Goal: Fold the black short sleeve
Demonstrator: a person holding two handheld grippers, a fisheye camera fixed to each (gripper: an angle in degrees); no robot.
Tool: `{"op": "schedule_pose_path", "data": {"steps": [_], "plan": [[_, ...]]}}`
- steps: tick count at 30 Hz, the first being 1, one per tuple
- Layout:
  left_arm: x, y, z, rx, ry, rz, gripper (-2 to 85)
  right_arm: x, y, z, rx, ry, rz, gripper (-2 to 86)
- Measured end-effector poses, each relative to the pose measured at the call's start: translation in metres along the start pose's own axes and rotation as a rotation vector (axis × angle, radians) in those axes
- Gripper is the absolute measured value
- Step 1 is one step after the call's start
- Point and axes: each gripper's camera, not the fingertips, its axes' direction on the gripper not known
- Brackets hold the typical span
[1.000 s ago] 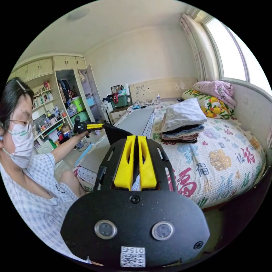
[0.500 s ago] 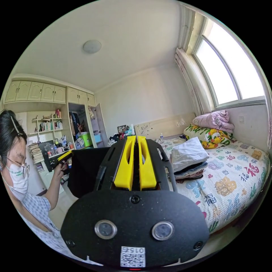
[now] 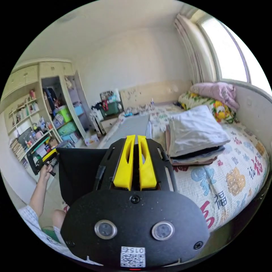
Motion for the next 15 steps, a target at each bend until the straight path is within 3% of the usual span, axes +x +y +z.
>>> {"op": "schedule_pose_path", "data": {"steps": [3,6,8,11,15], "plan": [[-0.013,0.025,0.011,0.077,0.083,-0.151,2.4,-0.029,-0.002,0.046,-0.078,0.015,-0.106,0.4],[0.012,0.044,-0.008,0.074,0.168,0.003,4.2,-0.075,0.033,0.053,-0.106,-0.053,-0.375,2.4],[0.035,0.058,-0.019,-0.044,0.336,0.215,4.9,-0.101,0.072,0.056,-0.198,-0.170,-0.584,4.5],[0.051,0.073,-0.020,-0.220,0.457,0.375,5.3,-0.110,0.107,0.070,-0.350,-0.305,-0.718,7.5],[0.047,0.079,-0.005,-0.358,0.554,0.407,6.0,-0.106,0.124,0.109,-0.565,-0.424,-0.750,9.7]]}}
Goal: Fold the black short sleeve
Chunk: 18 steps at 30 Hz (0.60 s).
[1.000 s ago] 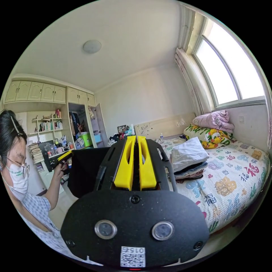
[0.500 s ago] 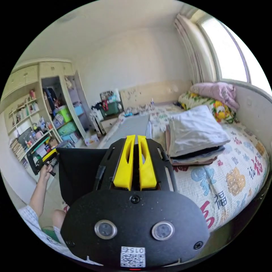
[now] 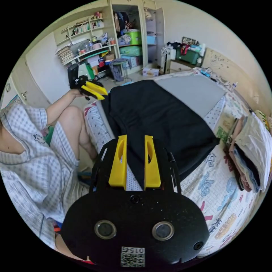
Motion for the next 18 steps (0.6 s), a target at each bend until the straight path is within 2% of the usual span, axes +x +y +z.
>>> {"op": "schedule_pose_path", "data": {"steps": [3,8,13,18], "plan": [[-0.009,-0.009,0.009,-0.115,-0.018,0.018,6.9,0.009,-0.010,0.024,-0.043,-0.028,-0.008,9.9],[-0.021,-0.030,0.037,-0.296,-0.063,0.071,7.3,0.012,-0.041,0.064,-0.122,0.056,-0.040,9.4],[-0.031,-0.041,0.031,-0.289,-0.030,0.027,3.5,0.015,-0.045,0.069,-0.115,0.137,-0.010,4.9],[-0.021,-0.058,0.022,-0.356,-0.026,0.031,0.7,0.010,-0.041,0.065,-0.137,0.163,-0.010,0.1]]}}
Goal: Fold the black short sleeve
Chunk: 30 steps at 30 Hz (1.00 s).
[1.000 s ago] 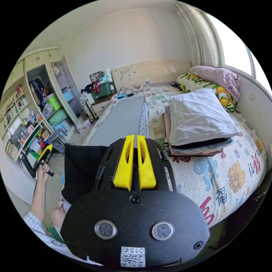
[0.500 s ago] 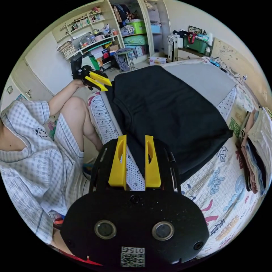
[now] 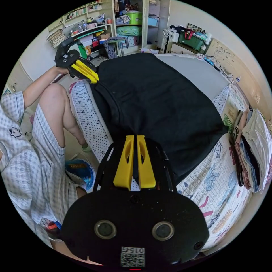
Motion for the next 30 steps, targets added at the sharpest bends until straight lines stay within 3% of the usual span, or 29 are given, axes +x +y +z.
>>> {"op": "schedule_pose_path", "data": {"steps": [6,13,16,18,20,21,22,24,27,30], "plan": [[0.018,-0.011,-0.020,-0.017,0.054,0.043,0.3,-0.006,0.010,-0.011,-0.060,0.022,-0.031,-0.6],[-0.058,-0.013,-0.077,0.209,0.172,-0.144,0.3,0.037,-0.006,-0.064,0.041,-0.079,0.046,-0.7],[-0.109,-0.046,-0.091,0.238,0.116,-0.157,0.3,0.079,-0.047,-0.090,0.044,0.040,0.096,-0.7],[-0.160,-0.085,-0.111,0.321,-0.006,-0.237,0.3,0.119,-0.096,-0.118,0.107,0.215,0.206,-0.5],[-0.218,-0.120,-0.153,0.615,-0.358,-0.573,0.3,0.167,-0.164,-0.172,0.253,0.437,0.379,0.0],[-0.224,-0.122,-0.164,0.702,-0.423,-0.653,0.3,0.175,-0.175,-0.186,0.292,0.457,0.433,0.4],[-0.231,-0.119,-0.179,0.842,-0.424,-0.770,0.4,0.180,-0.183,-0.213,0.388,0.445,0.518,1.1],[-0.230,-0.110,-0.187,0.966,-0.261,-0.766,0.8,0.162,-0.176,-0.238,0.501,0.336,0.437,4.2],[-0.199,-0.083,-0.172,0.847,-0.118,-0.609,1.9,0.115,-0.127,-0.226,0.493,0.274,0.279,8.3],[-0.163,-0.031,-0.133,0.591,-0.016,-0.539,3.5,0.089,-0.048,-0.171,0.338,0.246,0.255,9.0]]}}
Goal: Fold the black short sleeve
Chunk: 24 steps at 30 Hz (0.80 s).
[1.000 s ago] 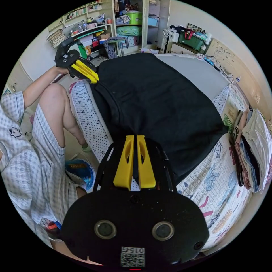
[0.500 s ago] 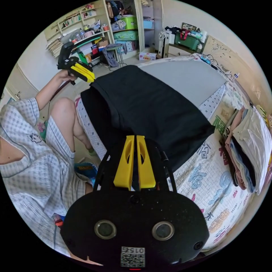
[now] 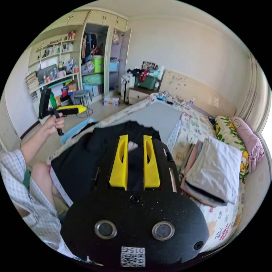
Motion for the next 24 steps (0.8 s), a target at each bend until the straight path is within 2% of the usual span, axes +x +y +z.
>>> {"op": "schedule_pose_path", "data": {"steps": [2,4,8,11,13,15,19,22,24], "plan": [[-0.006,0.063,-0.004,-0.221,-0.044,-0.047,5.6,0.015,0.075,0.019,-0.175,-0.041,0.095,10.5],[-0.009,0.104,-0.012,-0.348,-0.090,-0.099,7.2,0.036,0.126,0.023,-0.257,-0.140,0.234,12.2],[-0.014,0.148,-0.032,-0.497,-0.100,-0.192,8.4,0.064,0.208,0.016,-0.336,-0.443,0.468,13.3],[-0.019,0.151,-0.033,-0.525,-0.024,-0.227,8.4,0.054,0.227,0.007,-0.359,-0.377,0.503,13.0],[-0.016,0.145,-0.035,-0.516,-0.059,-0.236,8.2,0.043,0.226,0.002,-0.379,-0.310,0.512,12.7],[-0.005,0.131,-0.043,-0.454,-0.084,-0.218,7.5,0.029,0.218,-0.010,-0.374,-0.240,0.512,11.9],[0.043,0.094,-0.047,-0.288,-0.163,-0.169,0.7,-0.021,0.182,-0.039,-0.304,-0.104,0.463,8.9],[0.080,0.080,-0.012,-0.222,-0.101,-0.177,-0.4,-0.056,0.155,-0.050,-0.274,0.017,0.500,4.7],[0.099,0.075,0.018,-0.222,-0.077,-0.224,-0.6,-0.074,0.141,-0.054,-0.249,0.029,0.530,2.7]]}}
